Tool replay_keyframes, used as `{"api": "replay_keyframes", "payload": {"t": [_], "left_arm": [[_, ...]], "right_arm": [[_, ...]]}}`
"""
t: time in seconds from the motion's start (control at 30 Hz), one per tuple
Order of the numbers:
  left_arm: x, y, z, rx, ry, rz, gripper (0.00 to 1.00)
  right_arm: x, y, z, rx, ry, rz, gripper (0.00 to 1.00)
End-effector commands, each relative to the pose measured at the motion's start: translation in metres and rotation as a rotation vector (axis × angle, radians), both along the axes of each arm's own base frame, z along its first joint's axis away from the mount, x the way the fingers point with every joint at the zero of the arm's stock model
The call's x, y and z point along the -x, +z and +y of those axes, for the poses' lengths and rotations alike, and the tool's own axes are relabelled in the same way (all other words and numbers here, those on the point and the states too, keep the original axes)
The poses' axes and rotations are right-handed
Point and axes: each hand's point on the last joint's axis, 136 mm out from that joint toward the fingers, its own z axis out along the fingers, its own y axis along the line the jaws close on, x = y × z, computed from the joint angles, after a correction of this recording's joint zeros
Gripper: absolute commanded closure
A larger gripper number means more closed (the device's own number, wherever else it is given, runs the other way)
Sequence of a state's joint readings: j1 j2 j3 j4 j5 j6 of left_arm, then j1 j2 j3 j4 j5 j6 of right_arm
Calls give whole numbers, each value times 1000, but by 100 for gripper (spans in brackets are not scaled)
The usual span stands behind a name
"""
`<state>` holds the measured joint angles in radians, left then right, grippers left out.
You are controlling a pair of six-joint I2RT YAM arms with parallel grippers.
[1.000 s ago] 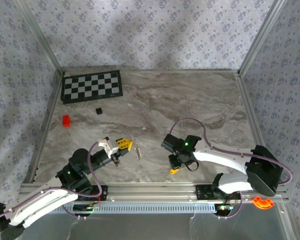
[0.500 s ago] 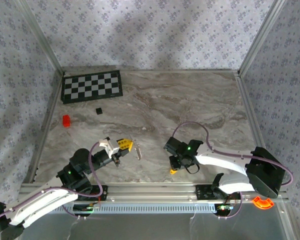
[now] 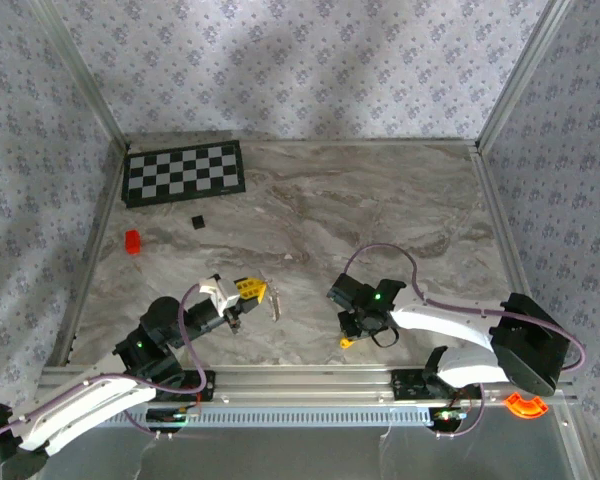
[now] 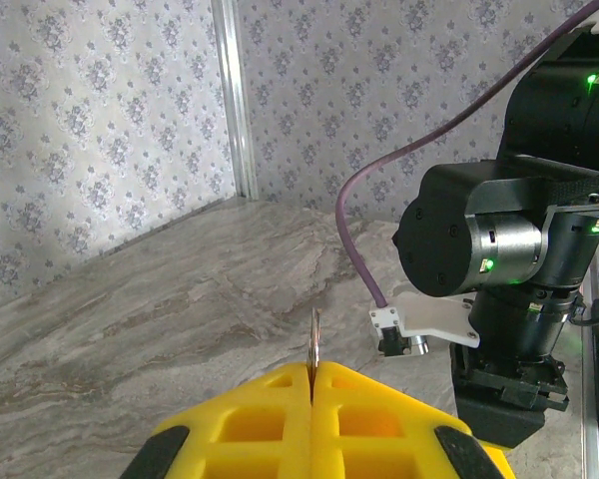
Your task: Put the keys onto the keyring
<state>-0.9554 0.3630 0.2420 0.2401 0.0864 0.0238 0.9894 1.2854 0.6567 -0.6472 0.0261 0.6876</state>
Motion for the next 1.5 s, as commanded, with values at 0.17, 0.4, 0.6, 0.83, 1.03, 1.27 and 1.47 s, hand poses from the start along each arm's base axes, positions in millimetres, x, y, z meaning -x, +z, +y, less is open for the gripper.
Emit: {"api": "replay_keyframes", "payload": {"t": [0.17, 0.4, 0.6, 0.83, 1.03, 1.27, 1.47], "left_arm": [[2, 18, 1, 64, -10, -30, 100], [2, 19, 1, 64, -11, -29, 100], [2, 18, 1, 64, -12, -30, 100], [2, 19, 1, 65, -13, -30, 100], [2, 18, 1, 65, -11, -30, 100], [2, 18, 1, 63, -13, -29, 100], [3, 18, 0, 62, -16, -28, 100]], "right_arm": [[8, -10, -14, 66, 23, 35, 79], [7, -9, -14, 65, 25, 30, 82], [7, -10, -15, 68, 28, 30, 85], [7, -10, -16, 72, 32, 25, 87], [7, -10, -19, 81, 30, 22, 88], [6, -7, -20, 80, 37, 5, 90], [3, -2, -21, 60, 35, -31, 94]]}}
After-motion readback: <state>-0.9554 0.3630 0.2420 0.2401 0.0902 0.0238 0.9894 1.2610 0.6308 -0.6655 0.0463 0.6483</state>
